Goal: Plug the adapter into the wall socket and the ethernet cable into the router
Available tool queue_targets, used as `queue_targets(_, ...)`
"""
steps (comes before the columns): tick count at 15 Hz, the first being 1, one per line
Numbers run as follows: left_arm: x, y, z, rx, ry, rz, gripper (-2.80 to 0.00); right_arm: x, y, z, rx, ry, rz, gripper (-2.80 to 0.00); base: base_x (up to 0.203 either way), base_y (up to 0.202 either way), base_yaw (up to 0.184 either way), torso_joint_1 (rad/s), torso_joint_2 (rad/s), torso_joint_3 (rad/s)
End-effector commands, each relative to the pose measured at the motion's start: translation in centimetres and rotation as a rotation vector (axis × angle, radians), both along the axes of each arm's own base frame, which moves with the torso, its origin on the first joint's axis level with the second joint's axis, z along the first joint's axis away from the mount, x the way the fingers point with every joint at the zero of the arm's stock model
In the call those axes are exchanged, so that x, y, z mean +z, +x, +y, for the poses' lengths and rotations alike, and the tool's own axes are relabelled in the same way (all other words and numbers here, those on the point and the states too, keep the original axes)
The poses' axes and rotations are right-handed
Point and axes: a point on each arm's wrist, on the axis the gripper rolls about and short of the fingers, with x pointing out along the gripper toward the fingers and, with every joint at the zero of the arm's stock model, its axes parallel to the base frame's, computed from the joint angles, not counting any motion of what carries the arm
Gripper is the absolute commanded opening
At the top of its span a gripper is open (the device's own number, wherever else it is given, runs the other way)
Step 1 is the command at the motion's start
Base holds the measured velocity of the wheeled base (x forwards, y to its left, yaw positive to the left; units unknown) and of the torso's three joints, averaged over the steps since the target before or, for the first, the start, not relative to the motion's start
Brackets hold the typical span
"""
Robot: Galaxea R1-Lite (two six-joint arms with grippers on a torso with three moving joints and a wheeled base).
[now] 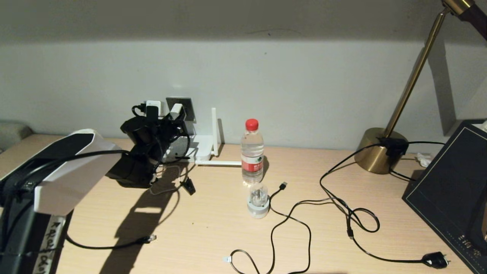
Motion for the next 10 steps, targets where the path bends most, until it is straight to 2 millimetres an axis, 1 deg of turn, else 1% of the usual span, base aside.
queue_targets(1, 0.2, -0.2, -0.8, -0.004, -0.035, -0.003, -2.8, -1.0, 0.3, 0.0, 0.001, 0.0, 0.036, -2.8, 0.0, 0.0, 0.0, 0.0, 0.0, 0.0)
queue_targets(4, 0.3, -0.4, -1.2, 0.009, -0.058, -0.002, -2.8, -1.0, 0.3, 0.0, 0.001, 0.0, 0.036, -2.8, 0.0, 0.0, 0.0, 0.0, 0.0, 0.0)
queue_targets(7, -0.4, -0.8, -1.1, 0.025, -0.056, 0.026, -2.8, -1.0, 0.3, 0.0, 0.001, 0.0, 0.036, -2.8, 0.0, 0.0, 0.0, 0.0, 0.0, 0.0)
queue_targets(10, -0.4, -1.4, -0.7, 0.03, -0.056, 0.026, -2.8, -1.0, 0.3, 0.0, 0.001, 0.0, 0.036, -2.8, 0.0, 0.0, 0.0, 0.0, 0.0, 0.0)
